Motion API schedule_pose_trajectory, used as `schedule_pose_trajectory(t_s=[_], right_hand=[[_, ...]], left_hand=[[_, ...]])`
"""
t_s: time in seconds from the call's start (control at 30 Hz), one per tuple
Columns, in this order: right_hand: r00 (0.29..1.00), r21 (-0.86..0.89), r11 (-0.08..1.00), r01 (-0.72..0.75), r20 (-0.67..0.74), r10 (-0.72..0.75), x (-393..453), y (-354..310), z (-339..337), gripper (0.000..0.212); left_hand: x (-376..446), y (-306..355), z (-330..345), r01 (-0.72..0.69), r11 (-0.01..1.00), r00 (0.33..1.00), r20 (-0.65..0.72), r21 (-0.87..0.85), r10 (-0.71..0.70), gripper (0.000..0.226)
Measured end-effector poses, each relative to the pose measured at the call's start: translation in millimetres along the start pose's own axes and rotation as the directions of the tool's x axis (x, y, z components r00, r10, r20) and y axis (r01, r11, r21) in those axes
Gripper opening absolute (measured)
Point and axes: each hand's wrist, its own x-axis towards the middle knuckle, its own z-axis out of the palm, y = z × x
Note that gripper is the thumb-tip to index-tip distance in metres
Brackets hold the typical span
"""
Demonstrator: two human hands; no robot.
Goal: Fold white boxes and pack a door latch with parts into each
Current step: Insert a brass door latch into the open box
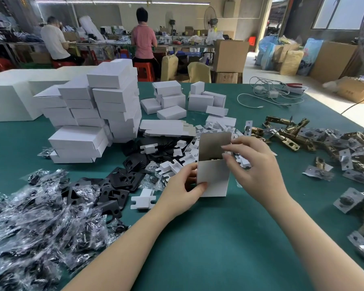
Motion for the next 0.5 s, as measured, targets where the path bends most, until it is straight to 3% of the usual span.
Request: schedule_pose_trajectory(t_s=[0.13,0.27,0.33,0.4,0.47,0.5], right_hand=[[0.998,0.107,0.992,-0.065,-0.008,0.067,-10.7,3.4,8.7,0.041],[0.88,0.325,0.818,-0.476,0.17,0.444,-35.7,-0.4,28.1,0.076],[0.843,0.301,0.795,-0.527,0.303,0.444,-48.1,2.7,34.5,0.074],[0.854,0.252,0.838,-0.484,0.346,0.389,-52.2,5.9,36.0,0.06],[0.852,0.221,0.851,-0.477,0.352,0.387,-52.0,6.5,35.2,0.056],[0.842,0.212,0.843,-0.494,0.36,0.402,-52.1,7.4,35.1,0.057]], left_hand=[[-0.2,0.8,-0.9,-0.005,1.0,1.0,0.006,0.029,0.005,0.045],[-4.8,8.1,4.0,-0.1,0.995,0.992,-0.073,-0.025,0.098,0.034],[-5.3,13.8,3.3,-0.182,0.983,0.963,-0.201,-0.009,0.176,0.028],[-0.7,21.7,-6.0,-0.218,0.967,0.912,-0.326,0.133,0.251,0.028],[10.1,31.4,-28.6,-0.162,0.933,0.877,-0.387,0.322,0.285,0.028],[16.5,35.9,-44.2,-0.094,0.902,0.892,-0.366,0.421,0.264,0.031]])
